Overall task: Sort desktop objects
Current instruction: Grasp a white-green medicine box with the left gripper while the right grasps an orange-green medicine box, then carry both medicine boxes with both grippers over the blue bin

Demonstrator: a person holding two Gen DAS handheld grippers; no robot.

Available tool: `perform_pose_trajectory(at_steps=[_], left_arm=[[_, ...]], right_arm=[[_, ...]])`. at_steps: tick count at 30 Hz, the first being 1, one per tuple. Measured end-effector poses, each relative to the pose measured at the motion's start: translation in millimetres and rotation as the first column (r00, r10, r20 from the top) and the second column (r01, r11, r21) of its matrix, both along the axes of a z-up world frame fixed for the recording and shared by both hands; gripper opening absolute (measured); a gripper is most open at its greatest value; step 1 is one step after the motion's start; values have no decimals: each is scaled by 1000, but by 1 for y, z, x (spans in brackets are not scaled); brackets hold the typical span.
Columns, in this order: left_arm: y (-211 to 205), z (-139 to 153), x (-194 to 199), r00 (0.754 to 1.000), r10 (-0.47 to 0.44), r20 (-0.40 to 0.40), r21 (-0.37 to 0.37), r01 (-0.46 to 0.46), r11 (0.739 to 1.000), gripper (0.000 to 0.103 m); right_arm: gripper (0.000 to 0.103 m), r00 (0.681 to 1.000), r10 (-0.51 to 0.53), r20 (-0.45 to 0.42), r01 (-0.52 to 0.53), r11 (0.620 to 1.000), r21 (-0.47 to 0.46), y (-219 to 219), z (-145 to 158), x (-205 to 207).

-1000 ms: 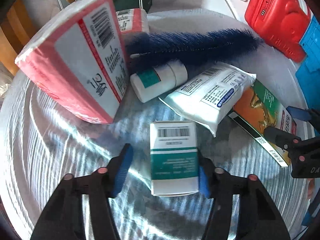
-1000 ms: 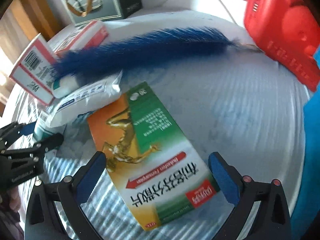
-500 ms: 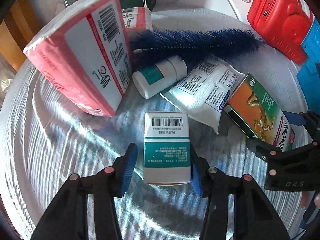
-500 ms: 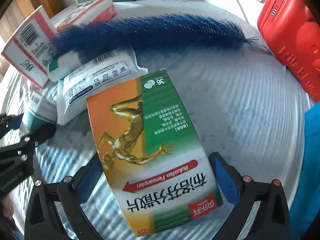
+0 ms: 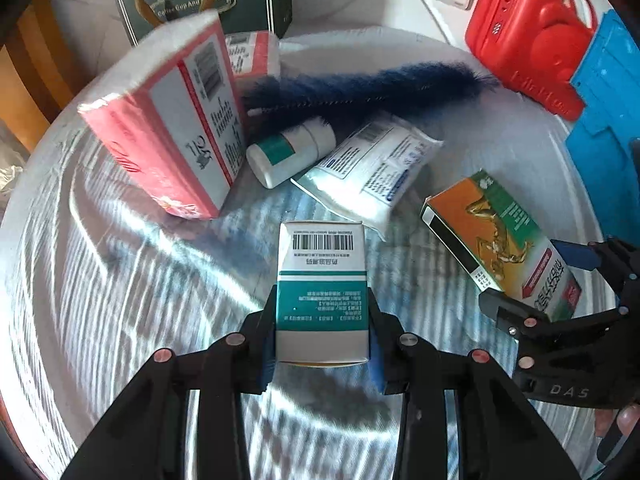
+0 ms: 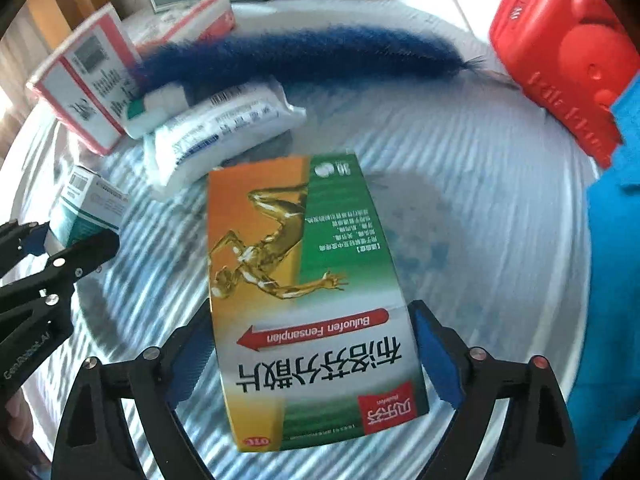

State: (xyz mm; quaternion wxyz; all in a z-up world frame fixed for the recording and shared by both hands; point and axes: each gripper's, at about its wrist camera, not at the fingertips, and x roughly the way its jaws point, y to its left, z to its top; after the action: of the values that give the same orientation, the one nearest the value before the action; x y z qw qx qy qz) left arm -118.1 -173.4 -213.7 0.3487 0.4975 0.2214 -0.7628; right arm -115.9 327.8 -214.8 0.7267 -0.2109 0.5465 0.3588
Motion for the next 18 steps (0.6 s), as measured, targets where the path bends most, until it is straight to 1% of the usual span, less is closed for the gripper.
perform_pose_trajectory(at_steps=[3,4,6,7,9,10,12,14,15,18], left_arm=[[7,9,7,1000,-9,-8,-13,8,1000,35],[6,12,1,1000,-10,-10,-14,9,1000,35],[19,19,0,1000,-16,-12,-24,16,1000,35],[23,22,-9,1000,-18,-10,-29,18,999,35],[26,21,-15,1000,-20,-4,-25,20,999,35],[28,18,-18,1000,-18,2,-19,18,1000,35],[34,6,-17,1000,-14,13,-3,14,1000,35],[40,0,-9,1000,-9,29,6,8,1000,35],[41,1,2,999,-6,33,11,6,1000,35],[39,-9,1,998,3,55,33,-5,999,35]], right_arm=[[91,1000,-3,9,3,1000,15,-9,16,-8],[91,1000,-8,16,7,1000,23,-12,22,-12],[91,1000,8,10,-8,1000,7,-18,25,-19],[91,1000,12,-3,-12,1000,-3,-15,21,-31],[91,999,9,-49,-10,1000,-19,-30,14,-34],[91,996,-2,-85,0,1000,-21,-34,7,-34],[90,992,-23,-126,20,999,-28,-38,-3,-35],[90,991,-34,-133,29,999,-38,-37,-8,-35],[90,990,-33,-135,28,999,-42,-36,-9,-35],[90,990,-29,-137,22,998,-54,-28,-11,-33]])
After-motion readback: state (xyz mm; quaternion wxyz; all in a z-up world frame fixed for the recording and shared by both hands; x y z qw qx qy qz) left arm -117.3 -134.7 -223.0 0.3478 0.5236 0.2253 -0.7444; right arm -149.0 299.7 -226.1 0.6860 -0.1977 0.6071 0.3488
